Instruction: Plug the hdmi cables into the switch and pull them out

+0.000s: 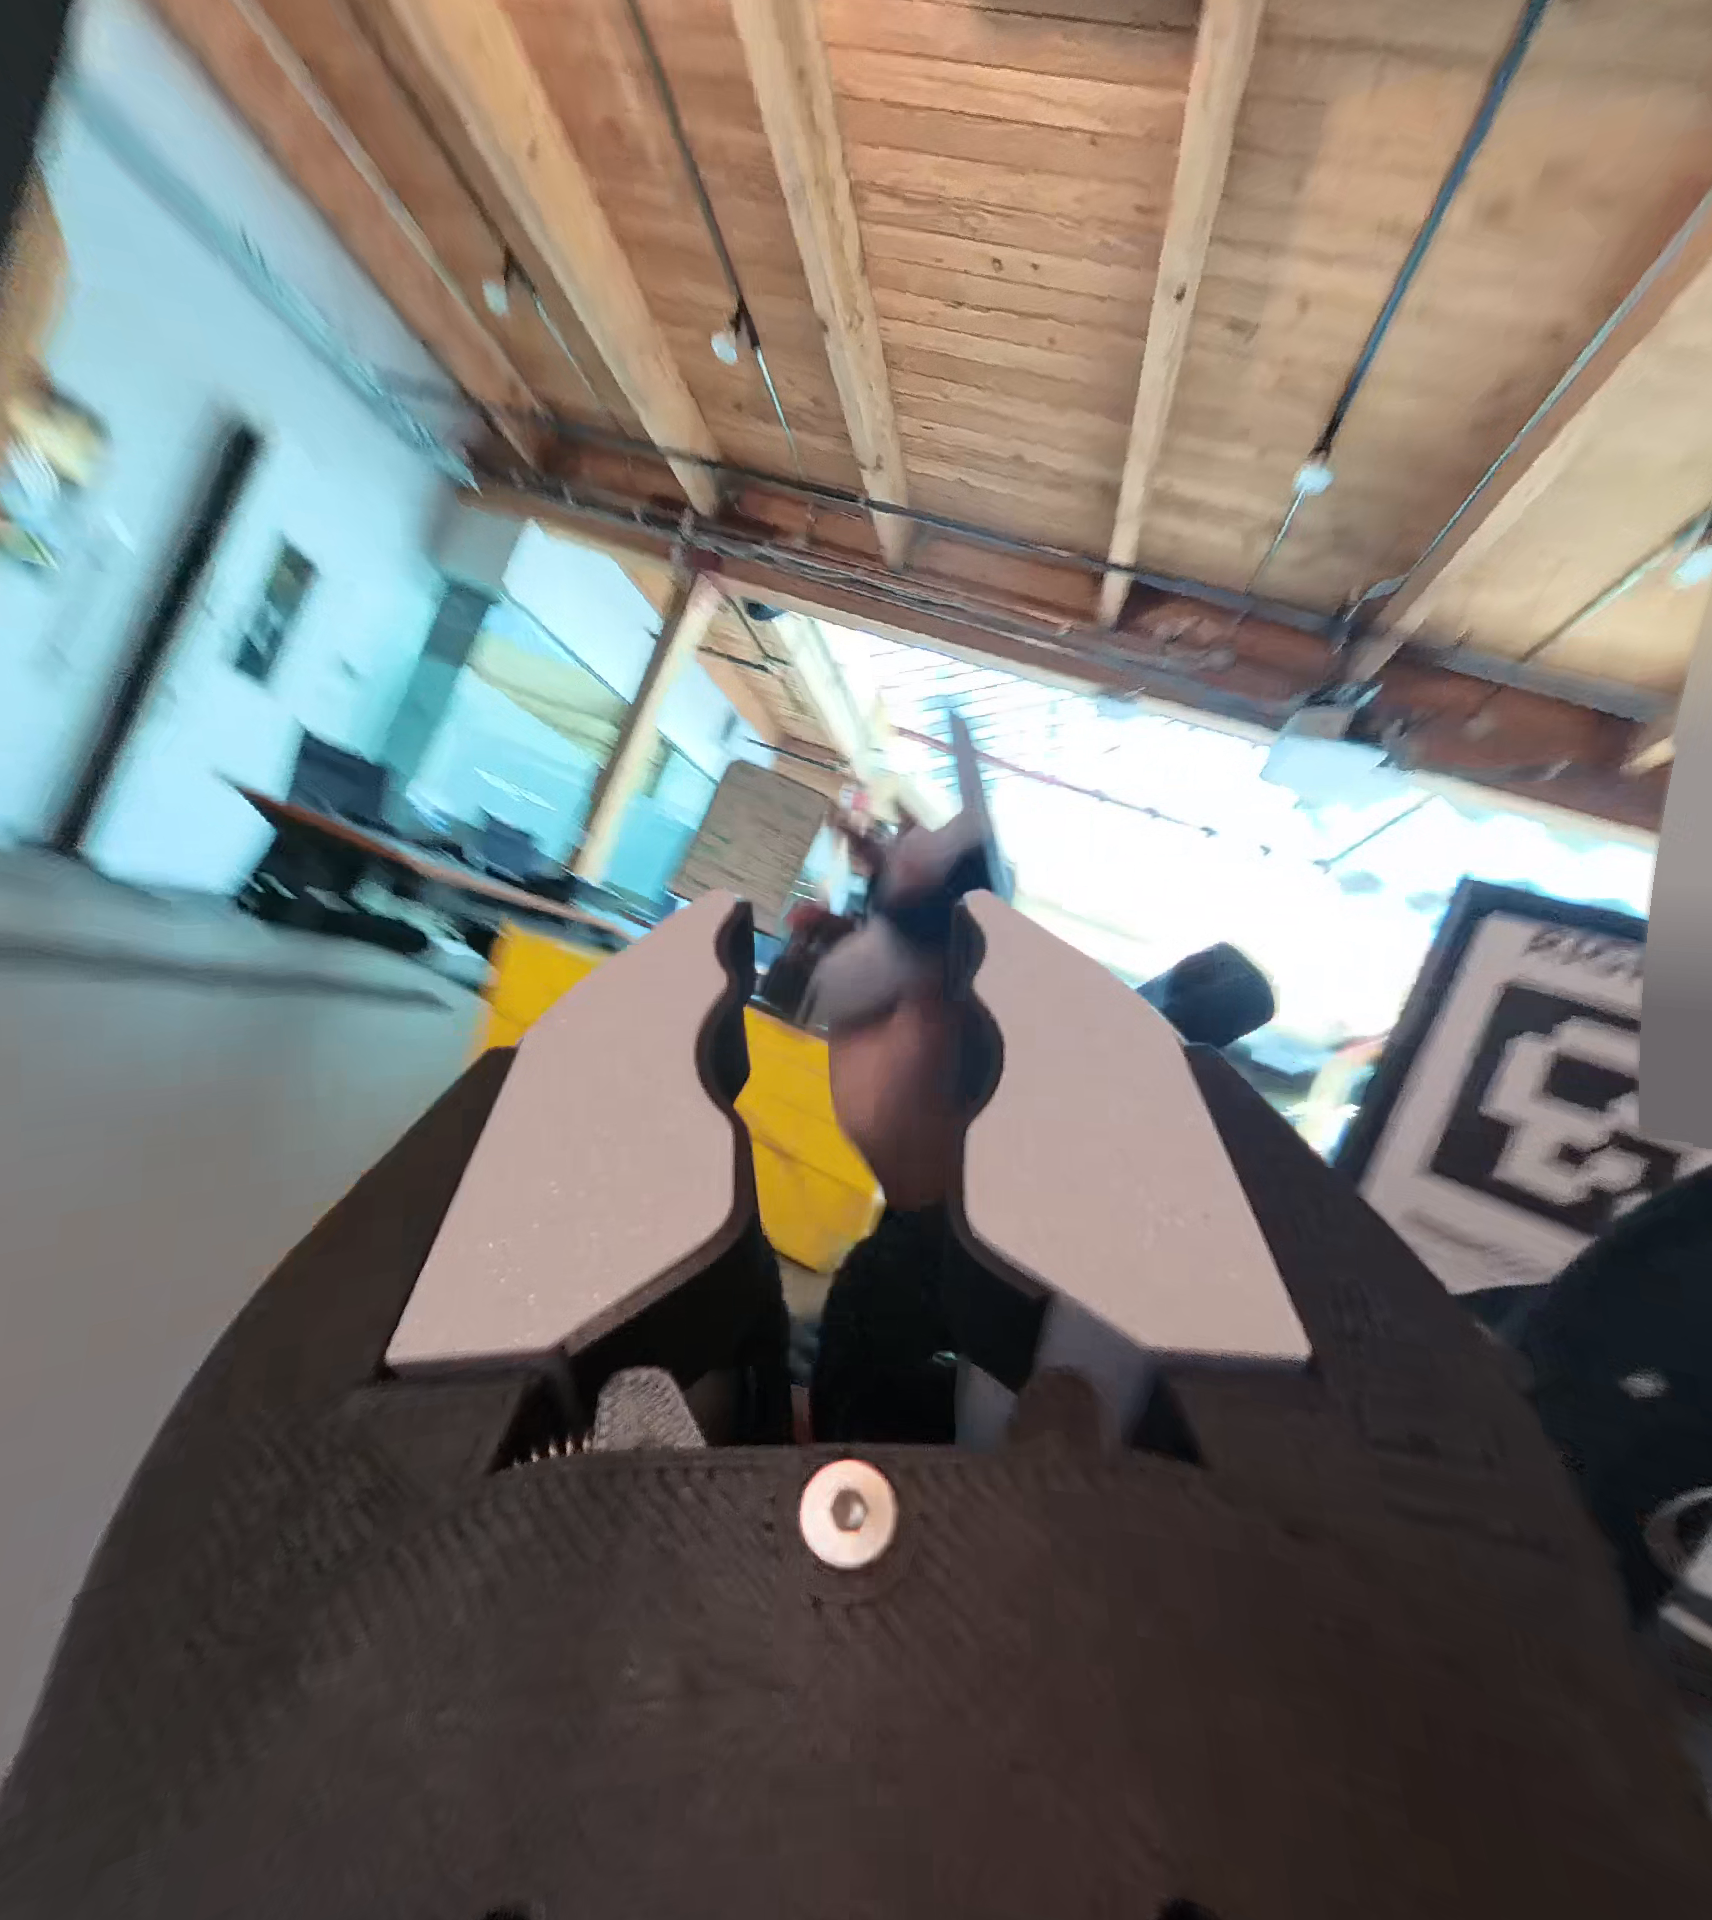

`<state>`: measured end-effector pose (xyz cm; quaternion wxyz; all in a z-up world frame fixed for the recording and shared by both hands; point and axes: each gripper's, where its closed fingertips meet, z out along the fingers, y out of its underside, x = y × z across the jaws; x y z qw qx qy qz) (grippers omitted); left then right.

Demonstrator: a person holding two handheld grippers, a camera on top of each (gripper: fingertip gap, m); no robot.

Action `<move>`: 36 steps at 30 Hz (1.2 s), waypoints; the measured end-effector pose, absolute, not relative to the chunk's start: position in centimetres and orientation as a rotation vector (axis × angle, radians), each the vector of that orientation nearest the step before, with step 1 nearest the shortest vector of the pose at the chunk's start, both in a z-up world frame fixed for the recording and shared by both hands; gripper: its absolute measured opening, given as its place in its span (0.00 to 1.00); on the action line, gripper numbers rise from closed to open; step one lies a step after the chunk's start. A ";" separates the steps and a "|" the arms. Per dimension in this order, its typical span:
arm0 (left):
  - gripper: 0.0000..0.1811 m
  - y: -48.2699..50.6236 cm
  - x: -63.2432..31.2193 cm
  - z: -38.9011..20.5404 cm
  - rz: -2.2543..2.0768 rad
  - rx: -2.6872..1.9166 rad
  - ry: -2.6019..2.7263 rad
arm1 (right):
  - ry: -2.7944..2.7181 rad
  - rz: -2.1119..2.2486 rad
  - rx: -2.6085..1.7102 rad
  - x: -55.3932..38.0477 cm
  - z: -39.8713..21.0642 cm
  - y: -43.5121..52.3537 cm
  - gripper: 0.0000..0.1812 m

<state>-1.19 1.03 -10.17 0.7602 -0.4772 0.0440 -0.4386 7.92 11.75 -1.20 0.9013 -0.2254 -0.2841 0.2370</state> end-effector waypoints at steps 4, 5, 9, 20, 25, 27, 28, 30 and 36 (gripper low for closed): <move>0.18 -1.4 -6.5 -6.0 -0.695 -1.025 0.182 | -0.815 0.321 -0.652 4.8 -5.5 14.9 0.59; 0.18 -2.2 -8.7 -5.0 -0.597 -1.020 0.172 | -0.781 0.341 -0.641 5.3 -5.1 15.0 0.58; 0.18 -6.1 -21.2 -3.1 -0.054 -1.146 -0.044 | -0.606 0.548 -0.623 7.5 -3.3 15.0 0.55; 0.34 -9.4 -44.2 -19.7 0.495 -2.303 -0.480 | -0.663 0.518 -0.639 6.5 -3.8 15.1 0.55; 0.34 -7.6 -47.9 -23.1 0.582 -2.449 -0.537 | -0.646 0.570 -0.685 6.7 -4.2 15.9 0.55; 0.34 -7.3 -49.1 -24.1 0.618 -2.490 -0.556 | -0.651 0.582 -0.692 6.6 -4.4 16.1 0.55; 0.33 -7.3 -49.7 -24.6 0.634 -2.503 -0.573 | -0.656 0.587 -0.695 6.5 -4.5 16.1 0.55; 0.26 -7.5 -50.6 -25.7 0.640 -2.520 -0.593 | -0.669 0.593 -0.704 6.3 -4.7 16.2 0.55; 0.16 -6.9 -51.0 -24.6 0.670 -2.345 -0.585 | -0.698 0.602 -0.719 5.8 -5.2 16.2 0.54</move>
